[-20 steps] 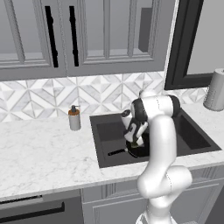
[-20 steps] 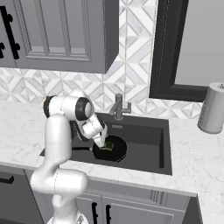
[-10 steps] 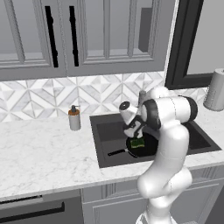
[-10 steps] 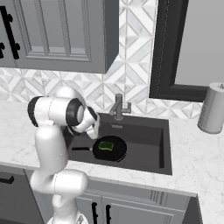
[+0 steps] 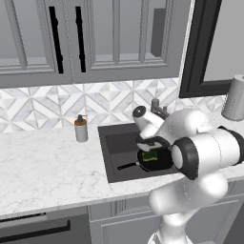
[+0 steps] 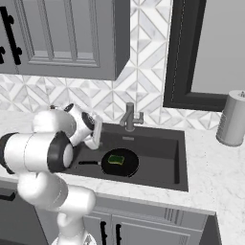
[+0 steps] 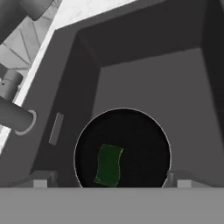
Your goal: Pick the pan and sponge and place them into the sink. Then turn on the water.
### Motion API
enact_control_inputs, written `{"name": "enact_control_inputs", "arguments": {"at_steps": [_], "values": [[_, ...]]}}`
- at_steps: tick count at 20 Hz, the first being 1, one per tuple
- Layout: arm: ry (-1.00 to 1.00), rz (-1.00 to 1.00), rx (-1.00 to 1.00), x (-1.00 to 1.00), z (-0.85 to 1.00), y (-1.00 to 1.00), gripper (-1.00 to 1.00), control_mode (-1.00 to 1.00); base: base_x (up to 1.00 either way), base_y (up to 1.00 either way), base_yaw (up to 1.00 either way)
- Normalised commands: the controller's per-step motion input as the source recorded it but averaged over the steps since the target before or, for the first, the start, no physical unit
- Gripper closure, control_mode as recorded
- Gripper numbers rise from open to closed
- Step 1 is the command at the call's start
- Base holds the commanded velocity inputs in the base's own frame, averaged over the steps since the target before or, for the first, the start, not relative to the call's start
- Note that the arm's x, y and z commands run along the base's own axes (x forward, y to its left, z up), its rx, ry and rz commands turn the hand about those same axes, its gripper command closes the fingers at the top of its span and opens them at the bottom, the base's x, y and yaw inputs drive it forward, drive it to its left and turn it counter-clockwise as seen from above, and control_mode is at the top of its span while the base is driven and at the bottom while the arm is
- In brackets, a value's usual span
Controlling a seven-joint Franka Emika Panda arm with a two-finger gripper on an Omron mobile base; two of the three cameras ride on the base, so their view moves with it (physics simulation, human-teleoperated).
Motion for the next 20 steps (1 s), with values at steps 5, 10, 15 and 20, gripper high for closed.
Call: {"name": "enact_control_inputs", "arguments": {"at_steps": [5,10,15,20], "values": [[-0.08,-0.11,0.04,-0.66,0.79,0.24,-1.00,-1.00,0.00,0.00,0.00],[-0.05,-0.01,0.05,-0.50,0.87,0.11,-1.00,-1.00,0.00,0.00,0.00],[-0.29,-0.08,0.02,-0.47,0.69,0.00,-1.00,-1.00,0.00,0.00,0.00],[-0.47,-0.10,0.08,-0.62,0.33,-0.28,-1.00,-1.00,0.00,0.00,0.00]]}}
